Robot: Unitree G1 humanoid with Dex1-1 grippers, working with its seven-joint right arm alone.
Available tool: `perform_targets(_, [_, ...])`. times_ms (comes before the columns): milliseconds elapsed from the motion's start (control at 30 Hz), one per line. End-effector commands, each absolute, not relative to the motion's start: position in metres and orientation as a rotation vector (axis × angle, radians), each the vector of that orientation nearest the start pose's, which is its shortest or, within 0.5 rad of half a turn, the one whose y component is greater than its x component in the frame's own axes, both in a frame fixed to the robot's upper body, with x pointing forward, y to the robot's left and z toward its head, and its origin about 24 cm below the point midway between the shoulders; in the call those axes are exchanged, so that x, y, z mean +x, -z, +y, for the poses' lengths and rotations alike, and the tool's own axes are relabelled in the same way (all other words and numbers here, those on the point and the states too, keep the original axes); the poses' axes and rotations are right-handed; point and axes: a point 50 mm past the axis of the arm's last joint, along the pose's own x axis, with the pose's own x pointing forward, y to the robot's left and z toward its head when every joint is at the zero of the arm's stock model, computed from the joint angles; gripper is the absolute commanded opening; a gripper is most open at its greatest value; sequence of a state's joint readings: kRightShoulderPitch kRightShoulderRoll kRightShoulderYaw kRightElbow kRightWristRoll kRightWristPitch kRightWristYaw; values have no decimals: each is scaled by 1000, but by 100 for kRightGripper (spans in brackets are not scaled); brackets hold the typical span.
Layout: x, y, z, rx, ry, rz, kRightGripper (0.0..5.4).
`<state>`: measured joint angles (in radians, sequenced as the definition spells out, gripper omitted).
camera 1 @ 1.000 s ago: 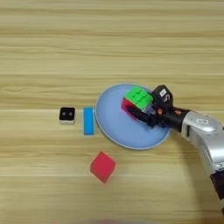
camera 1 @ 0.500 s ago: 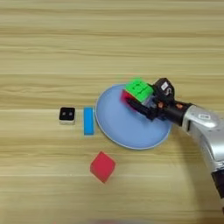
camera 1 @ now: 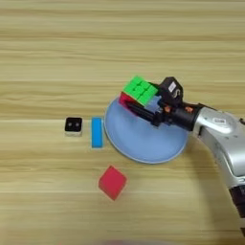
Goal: Move the objects on the table
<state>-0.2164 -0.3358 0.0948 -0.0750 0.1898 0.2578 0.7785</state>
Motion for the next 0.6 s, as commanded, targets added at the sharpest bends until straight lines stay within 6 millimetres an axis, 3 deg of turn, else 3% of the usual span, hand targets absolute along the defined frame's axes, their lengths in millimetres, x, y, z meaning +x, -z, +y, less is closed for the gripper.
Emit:
perform_targets(33, [273, -118, -123, -211, -977, -58, 334])
perform_targets(600, [251, -115, -71, -199, -1229, -41, 334])
